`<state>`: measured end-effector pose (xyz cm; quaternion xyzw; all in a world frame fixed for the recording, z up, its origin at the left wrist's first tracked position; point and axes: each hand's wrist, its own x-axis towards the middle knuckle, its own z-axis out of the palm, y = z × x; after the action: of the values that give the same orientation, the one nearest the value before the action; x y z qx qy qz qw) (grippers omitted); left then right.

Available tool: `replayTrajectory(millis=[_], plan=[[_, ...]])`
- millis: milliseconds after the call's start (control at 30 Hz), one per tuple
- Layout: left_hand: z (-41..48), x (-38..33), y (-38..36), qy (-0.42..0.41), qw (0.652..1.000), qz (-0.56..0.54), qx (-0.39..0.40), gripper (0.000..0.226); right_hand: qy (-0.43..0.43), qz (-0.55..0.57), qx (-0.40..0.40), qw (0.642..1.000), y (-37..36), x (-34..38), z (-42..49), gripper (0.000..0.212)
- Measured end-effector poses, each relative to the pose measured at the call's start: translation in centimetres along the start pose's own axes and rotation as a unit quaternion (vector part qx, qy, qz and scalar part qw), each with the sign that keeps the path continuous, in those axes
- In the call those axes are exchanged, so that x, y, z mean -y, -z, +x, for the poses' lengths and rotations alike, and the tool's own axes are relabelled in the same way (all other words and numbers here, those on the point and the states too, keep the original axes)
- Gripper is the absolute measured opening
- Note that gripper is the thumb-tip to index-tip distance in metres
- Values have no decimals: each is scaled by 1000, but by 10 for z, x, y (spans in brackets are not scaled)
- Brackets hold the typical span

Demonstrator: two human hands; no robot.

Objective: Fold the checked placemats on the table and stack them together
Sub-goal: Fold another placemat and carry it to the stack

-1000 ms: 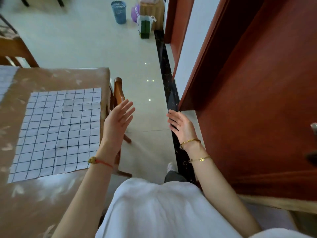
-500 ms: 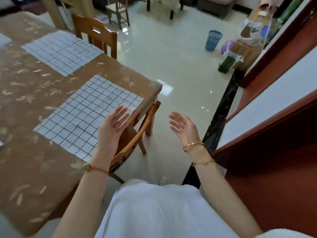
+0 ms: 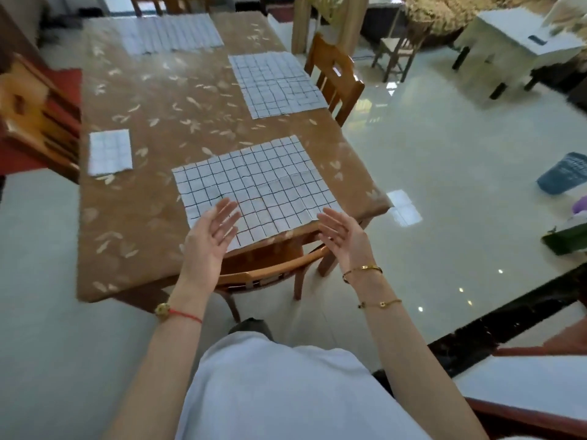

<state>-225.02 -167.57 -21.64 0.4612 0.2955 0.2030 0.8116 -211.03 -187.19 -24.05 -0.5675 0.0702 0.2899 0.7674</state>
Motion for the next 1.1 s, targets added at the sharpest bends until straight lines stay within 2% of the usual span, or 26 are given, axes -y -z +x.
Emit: replayTrajectory(millis=[267,700,1100], plan=[[35,-2,5,-8,997,-37,-64,36,-19,-33,50,998,-21,9,54,33],[87,-24,12,-11,993,-23,-112,32,-42,-49,48,997,-52,20,115,33],[103,-20,5,-13,984,-41,-174,33,-77,-80,89,990,-61,36,165,33]])
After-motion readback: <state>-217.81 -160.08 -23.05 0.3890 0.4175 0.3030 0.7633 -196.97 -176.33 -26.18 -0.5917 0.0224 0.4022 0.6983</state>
